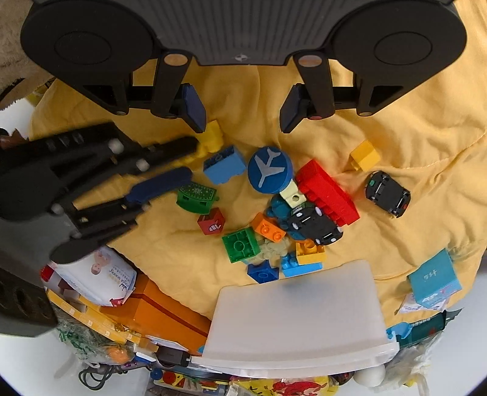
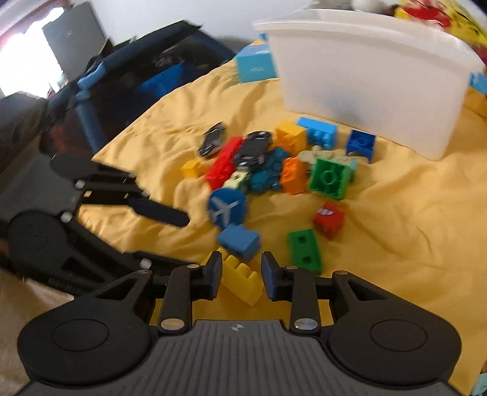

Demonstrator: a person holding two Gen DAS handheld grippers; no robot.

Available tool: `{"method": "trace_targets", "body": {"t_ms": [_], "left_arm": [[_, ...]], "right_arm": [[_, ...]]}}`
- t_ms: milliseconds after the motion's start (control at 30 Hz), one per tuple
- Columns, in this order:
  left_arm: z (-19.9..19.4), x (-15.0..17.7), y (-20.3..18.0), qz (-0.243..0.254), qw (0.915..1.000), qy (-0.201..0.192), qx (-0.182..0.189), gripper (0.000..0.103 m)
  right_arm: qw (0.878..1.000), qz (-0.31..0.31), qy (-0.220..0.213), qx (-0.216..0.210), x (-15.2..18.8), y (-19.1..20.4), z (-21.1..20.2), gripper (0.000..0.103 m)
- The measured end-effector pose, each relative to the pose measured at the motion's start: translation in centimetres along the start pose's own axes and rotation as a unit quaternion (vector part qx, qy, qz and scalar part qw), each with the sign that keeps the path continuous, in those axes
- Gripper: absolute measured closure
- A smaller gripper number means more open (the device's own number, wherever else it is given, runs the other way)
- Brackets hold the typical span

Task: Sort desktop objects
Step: 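Grasp the yellow brick with the right gripper and lift it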

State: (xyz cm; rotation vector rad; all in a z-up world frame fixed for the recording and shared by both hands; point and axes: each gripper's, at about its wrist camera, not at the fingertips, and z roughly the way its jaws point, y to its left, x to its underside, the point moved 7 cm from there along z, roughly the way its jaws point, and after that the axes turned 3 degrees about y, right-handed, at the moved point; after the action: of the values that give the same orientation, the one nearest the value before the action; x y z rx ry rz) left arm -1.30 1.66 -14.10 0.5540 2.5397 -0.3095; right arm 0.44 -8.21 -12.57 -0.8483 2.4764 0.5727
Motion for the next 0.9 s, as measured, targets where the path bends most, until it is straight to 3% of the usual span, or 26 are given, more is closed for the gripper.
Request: {"method": "trace_targets", "body": {"t_ms": [233,367,533,633,767,900], "left_arm": [[-0.3,0.4,0.2,-0.019,0.9998,0.001,-0.005,0.045],[-0.7,0.1,-0.2,-0.013,0.9999,-0.007,-0.006,0.045],[-0.9,-0.2,-0.2,-0.014,0.9998,-0.010,-0.012,0.045],[-1.0,-0.3,-0.3,-0.010,0.9998,-0.012,-0.015,0.045],[-0.9,-0.9,-0.8,-0.005,0.9999,-0.016,-0.004,0.045],[-0.3,-1.4,-2.0,0.020,0.9997,-0.015,0.007,0.045]], "right_arm": [[0.999,-0.024,0.032,0.000,2.7,1.2,-0.7,0.071],[0.999,-0.034,0.025,0.008,3.2,1.4,-1.5,0.070],[1.000,0.013,-0.002,0.002,1.8,0.3,-1.4,0.067],[1.000,0.024,0.014,0.005,1.7,0.5,-0.4,0.067],[0.999,0.037,0.019,0.008,2.5,0.2,-0.1,0.078],[0.998,0.026,0.009,0.060,3.2,-0.7,-2.2,0.078]]}}
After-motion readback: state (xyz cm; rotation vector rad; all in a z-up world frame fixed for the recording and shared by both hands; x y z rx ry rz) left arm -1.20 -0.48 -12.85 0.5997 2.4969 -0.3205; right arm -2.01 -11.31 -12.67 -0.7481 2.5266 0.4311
